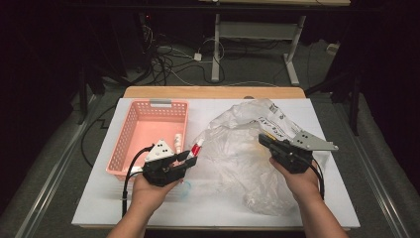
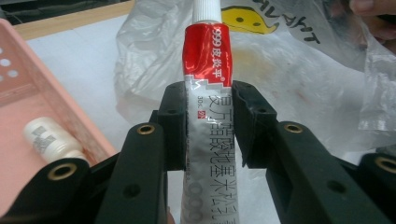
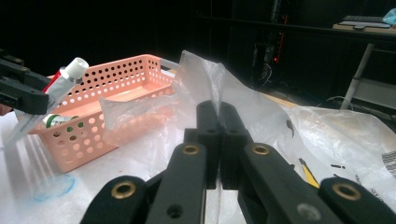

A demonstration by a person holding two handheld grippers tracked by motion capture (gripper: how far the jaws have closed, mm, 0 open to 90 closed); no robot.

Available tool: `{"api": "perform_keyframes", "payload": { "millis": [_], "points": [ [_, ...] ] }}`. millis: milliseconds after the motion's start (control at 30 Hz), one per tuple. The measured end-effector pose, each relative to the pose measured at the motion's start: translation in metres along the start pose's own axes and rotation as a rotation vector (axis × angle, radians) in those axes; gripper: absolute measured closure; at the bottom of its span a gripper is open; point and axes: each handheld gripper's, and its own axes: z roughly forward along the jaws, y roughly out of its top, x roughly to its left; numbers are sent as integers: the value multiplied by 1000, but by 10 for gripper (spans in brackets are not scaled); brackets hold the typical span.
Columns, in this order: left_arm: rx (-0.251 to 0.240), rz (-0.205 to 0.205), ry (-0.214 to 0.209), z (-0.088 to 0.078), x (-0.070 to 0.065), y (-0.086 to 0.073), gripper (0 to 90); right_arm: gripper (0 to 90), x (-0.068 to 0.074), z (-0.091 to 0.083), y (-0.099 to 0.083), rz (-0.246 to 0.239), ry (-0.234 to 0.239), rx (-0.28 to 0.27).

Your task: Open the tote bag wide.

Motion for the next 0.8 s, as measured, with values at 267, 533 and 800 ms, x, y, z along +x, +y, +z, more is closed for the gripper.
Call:
{"api": "perform_keyframes", "payload": {
  "millis": [267, 533, 800],
  "points": [
    [1, 29, -31, 8, -14, 3, 663, 900, 0, 0, 0, -6, 1, 3],
    [26, 54, -52, 23, -24, 3, 663, 900, 2, 1, 0, -9, 3, 5],
    [40, 66, -78, 41, -33, 3, 663, 900, 2, 1, 3, -11, 3, -6]
  ]
}}
